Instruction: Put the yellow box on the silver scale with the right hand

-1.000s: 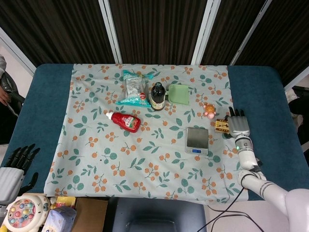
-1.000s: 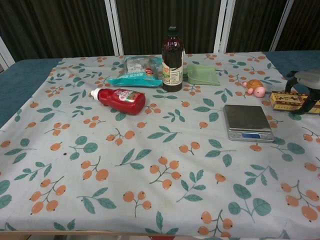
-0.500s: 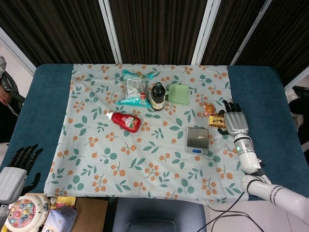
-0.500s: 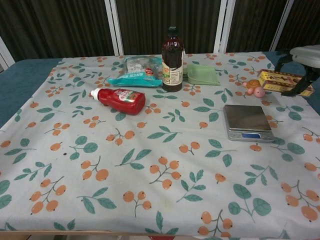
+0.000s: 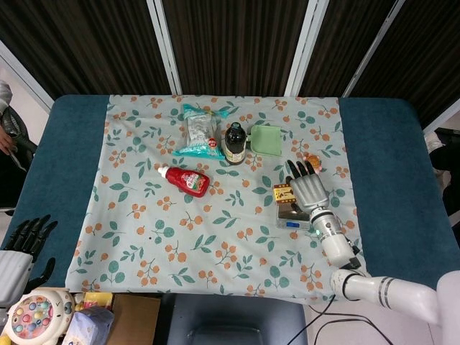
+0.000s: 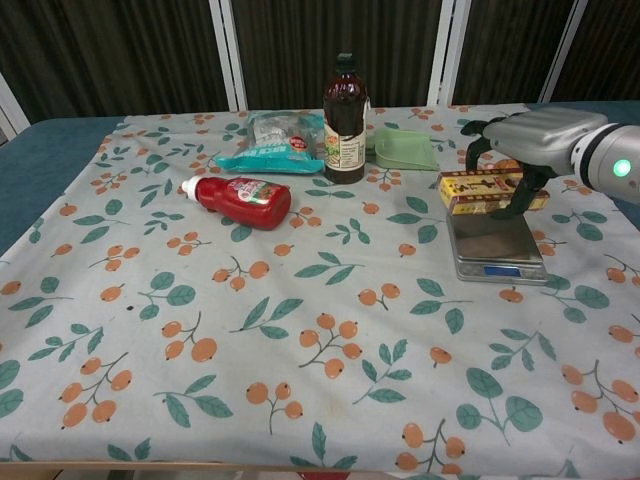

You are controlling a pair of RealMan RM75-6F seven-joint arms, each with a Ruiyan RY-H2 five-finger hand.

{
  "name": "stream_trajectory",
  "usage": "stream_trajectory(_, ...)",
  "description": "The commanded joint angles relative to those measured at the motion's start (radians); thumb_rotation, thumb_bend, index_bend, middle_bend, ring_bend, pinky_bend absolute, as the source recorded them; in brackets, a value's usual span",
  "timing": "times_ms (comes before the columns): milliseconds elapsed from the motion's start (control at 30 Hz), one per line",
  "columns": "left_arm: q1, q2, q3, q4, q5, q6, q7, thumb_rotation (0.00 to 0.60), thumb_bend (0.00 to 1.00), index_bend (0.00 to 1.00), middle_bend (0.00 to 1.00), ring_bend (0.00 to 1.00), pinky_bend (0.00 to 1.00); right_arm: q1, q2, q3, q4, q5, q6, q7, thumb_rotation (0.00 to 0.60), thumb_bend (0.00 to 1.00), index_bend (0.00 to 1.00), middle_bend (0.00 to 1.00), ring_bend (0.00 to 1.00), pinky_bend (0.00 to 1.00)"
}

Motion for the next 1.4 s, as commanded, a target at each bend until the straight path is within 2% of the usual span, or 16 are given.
stream_trajectory(33,0.002,0.002,0.002,0.000,0.004,0.004,-0.003,0.600,0.49,0.00,0.00,0.00,0.09,0.004,-0.004,-0.027,-0.015,0.025,0.019,-0.031,0.600,0.46,0.70,0.07,0.00,0.00)
stream_trajectory(333,-0.001,-0.001,0.002,0.000,0.007,-0.002,0.000,0.600,0.49,0.00,0.00,0.00,0.09,0.014,-0.025,-0.058,-0.004,0.032,0.017,-0.046,0.600,0.46,0.56,0.07,0.00,0.00)
stream_trajectory(433,0.000,-0.001,0.002,0.002,0.006,-0.001,-0.002,0.600,0.49,0.00,0.00,0.00,0.09,0.017,-0.025,-0.066,-0.005,0.049,0.013,-0.056,0.600,0.46,0.47,0.06,0.00,0.00)
stream_trajectory(533,0.000,0.001,0.001,0.001,0.005,0.001,-0.006,0.600,0.49,0.00,0.00,0.00,0.09,0.022,-0.013,-0.073,-0.024,0.081,0.012,-0.080,0.600,0.46,0.37,0.02,0.00,0.00)
stream_trajectory(733,0.000,0.000,0.001,0.001,0.007,0.001,-0.003,0.600,0.49,0.00,0.00,0.00,0.09,0.025,0.015,-0.082,-0.065,0.123,0.033,-0.107,0.600,0.46,0.25,0.00,0.00,0.00)
stream_trajectory(867,0.000,-0.001,0.001,0.000,0.008,0.001,-0.001,0.600,0.49,0.00,0.00,0.00,0.09,0.013,0.041,-0.080,-0.100,0.111,0.062,-0.082,0.600,0.46,0.21,0.00,0.00,0.00)
stream_trajectory(1000,0.002,0.001,0.000,0.003,0.008,0.006,-0.006,0.600,0.49,0.00,0.00,0.00,0.09,-0.058,0.115,-0.079,-0.213,0.001,0.170,0.027,0.600,0.44,0.14,0.00,0.00,0.00)
stream_trajectory(1100,0.002,0.002,0.000,0.002,0.009,0.006,-0.010,0.600,0.49,0.00,0.00,0.00,0.09,-0.146,0.188,-0.112,-0.313,-0.140,0.285,0.127,0.600,0.38,0.09,0.00,0.00,0.00)
stream_trajectory(1267,0.001,0.003,0.005,-0.001,0.020,0.007,-0.013,0.600,0.49,0.00,0.00,0.00,0.09,-0.345,0.283,-0.247,-0.434,-0.371,0.540,0.199,0.600,0.33,0.05,0.00,0.00,0.00)
stream_trajectory(1400,0.000,0.006,0.009,-0.004,0.025,0.003,-0.012,0.600,0.49,0.00,0.00,0.00,0.09,-0.477,0.259,-0.329,-0.399,-0.467,0.660,0.236,0.600,0.31,0.04,0.00,0.00,0.00)
